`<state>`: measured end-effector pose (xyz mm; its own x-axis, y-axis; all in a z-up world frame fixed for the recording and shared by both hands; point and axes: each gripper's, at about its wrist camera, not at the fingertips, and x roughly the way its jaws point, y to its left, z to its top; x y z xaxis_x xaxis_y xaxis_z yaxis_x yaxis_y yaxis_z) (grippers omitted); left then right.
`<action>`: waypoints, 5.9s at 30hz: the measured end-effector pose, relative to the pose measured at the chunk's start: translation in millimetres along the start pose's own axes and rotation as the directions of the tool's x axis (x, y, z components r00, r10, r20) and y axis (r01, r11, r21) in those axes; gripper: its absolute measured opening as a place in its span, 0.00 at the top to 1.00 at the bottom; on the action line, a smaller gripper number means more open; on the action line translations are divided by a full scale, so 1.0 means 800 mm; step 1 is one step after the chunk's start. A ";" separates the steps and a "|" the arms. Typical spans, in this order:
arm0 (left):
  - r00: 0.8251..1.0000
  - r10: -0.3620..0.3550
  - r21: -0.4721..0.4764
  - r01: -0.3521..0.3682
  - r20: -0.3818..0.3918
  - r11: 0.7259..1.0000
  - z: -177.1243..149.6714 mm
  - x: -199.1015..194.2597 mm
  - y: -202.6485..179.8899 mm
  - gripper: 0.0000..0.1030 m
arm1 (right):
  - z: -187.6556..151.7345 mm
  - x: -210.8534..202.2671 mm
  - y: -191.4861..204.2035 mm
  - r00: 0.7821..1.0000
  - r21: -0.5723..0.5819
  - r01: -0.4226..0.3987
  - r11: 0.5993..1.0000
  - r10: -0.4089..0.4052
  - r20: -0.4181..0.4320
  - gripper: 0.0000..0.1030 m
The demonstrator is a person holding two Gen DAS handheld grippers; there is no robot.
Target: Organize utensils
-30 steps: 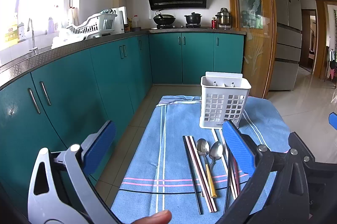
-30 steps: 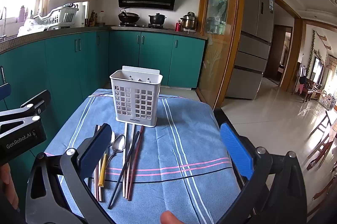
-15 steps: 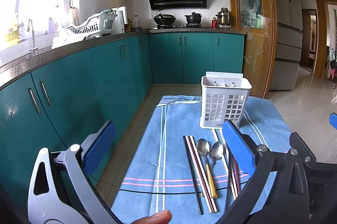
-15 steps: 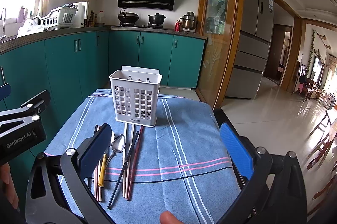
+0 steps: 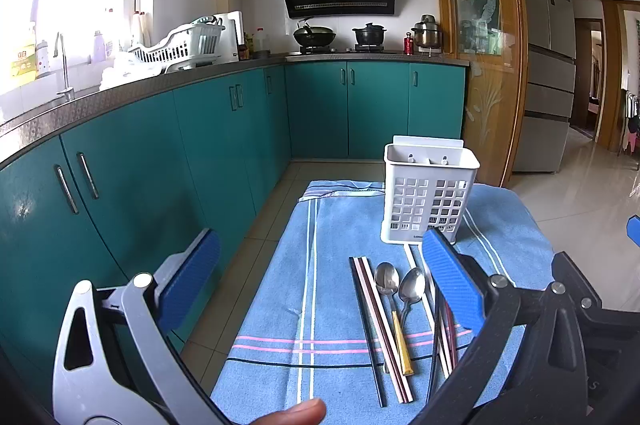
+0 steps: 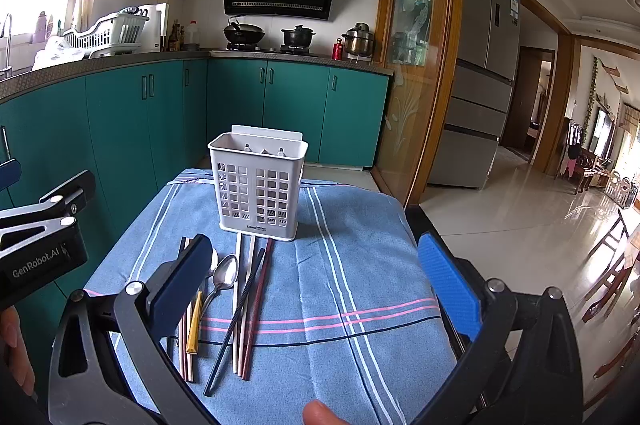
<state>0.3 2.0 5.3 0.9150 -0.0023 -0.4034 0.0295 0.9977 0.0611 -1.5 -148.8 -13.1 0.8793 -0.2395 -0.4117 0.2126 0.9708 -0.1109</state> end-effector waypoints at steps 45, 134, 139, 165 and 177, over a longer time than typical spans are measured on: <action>0.996 -0.033 -0.015 0.032 -0.089 0.999 -0.003 0.033 0.015 0.03 | -0.006 0.022 -0.007 0.998 -0.017 0.039 0.999 -0.040 -0.049 0.02; 0.945 -0.326 -0.097 0.321 -0.035 0.942 0.195 0.163 0.027 0.94 | 0.180 0.088 -0.089 0.946 0.129 -0.321 0.938 0.323 -0.001 0.93; 0.932 -0.344 -0.133 0.357 0.111 0.925 0.267 0.158 0.026 0.94 | 0.250 0.096 -0.100 0.957 0.147 -0.282 0.948 0.266 0.118 0.94; 0.969 -0.246 -0.160 0.240 -0.015 0.957 0.165 0.298 -0.023 0.55 | 0.166 0.221 -0.055 0.989 0.125 -0.135 0.983 0.140 -0.037 0.61; 0.958 -0.052 -0.166 0.005 -0.283 0.986 0.022 0.290 0.072 0.27 | 0.030 0.178 -0.119 0.957 0.305 -0.140 0.942 0.208 -0.203 0.54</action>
<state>221.3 57.4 -68.9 0.7609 -0.0352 -0.6479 -0.0335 0.9951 -0.0933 113.6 -274.8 -39.6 0.7991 -0.0293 -0.6005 0.2069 0.9512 0.2289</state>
